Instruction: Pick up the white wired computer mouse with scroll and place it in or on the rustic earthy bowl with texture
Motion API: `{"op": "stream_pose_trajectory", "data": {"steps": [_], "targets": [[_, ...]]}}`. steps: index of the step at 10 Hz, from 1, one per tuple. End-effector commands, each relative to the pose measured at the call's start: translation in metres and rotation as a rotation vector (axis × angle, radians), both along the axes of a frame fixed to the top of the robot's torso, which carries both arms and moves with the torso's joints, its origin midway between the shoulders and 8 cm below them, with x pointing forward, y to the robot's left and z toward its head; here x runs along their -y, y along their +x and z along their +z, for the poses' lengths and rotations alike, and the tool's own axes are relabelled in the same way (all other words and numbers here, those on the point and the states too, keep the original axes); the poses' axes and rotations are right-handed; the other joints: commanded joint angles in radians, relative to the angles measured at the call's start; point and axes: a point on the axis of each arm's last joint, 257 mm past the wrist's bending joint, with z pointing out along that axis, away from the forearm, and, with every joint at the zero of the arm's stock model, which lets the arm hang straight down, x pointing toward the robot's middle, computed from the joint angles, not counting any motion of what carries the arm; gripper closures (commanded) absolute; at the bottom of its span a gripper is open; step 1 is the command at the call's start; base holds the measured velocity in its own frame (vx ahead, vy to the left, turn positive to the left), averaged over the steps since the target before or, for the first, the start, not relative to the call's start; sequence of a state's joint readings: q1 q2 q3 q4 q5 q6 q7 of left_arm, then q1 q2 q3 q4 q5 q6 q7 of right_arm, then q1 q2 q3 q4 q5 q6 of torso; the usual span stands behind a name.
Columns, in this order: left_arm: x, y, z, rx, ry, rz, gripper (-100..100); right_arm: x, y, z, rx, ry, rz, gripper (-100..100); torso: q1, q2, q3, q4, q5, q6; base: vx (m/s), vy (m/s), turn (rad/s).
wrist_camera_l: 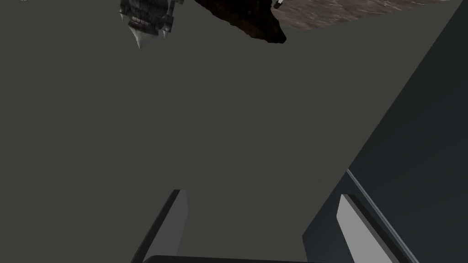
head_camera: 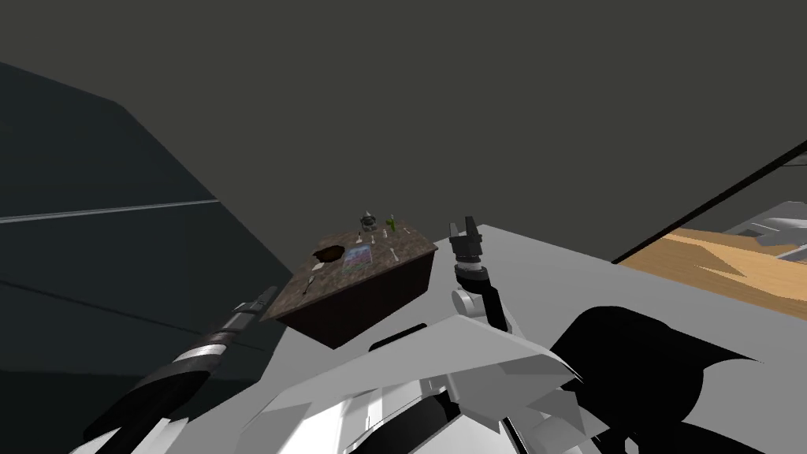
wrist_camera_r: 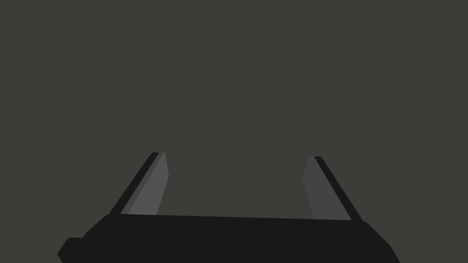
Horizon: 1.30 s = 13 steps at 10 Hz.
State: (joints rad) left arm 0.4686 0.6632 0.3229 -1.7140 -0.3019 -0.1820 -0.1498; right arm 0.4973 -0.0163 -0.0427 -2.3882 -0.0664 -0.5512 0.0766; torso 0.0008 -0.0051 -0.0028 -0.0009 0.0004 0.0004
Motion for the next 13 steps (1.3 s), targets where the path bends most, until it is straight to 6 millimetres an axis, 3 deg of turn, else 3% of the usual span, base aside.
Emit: {"op": "stream_pose_trajectory", "data": {"steps": [1,8,13], "targets": [[-0.018,-0.005,-0.02,-0.066,0.029,0.045,-100,0.0,0.0,0.0,0.0,0.0,0.0,0,0.0,0.0,0.0,0.0,0.0,0.0,0.058,-0.007,-0.216],[-0.067,-0.044,-0.108,-0.325,0.107,0.188,-100,0.0,0.0,0.0,0.0,0.0,0.0,0,0.0,-0.001,-0.001,0.0,0.0,-0.001,0.08,0.003,-0.178],[-0.09,-0.075,-0.15,-0.463,0.154,0.252,-100,0.0,0.0,0.0,0.0,0.0,0.0,0,0.0,0.0,0.0,0.0,0.0,-0.001,0.068,0.007,-0.117]]}}
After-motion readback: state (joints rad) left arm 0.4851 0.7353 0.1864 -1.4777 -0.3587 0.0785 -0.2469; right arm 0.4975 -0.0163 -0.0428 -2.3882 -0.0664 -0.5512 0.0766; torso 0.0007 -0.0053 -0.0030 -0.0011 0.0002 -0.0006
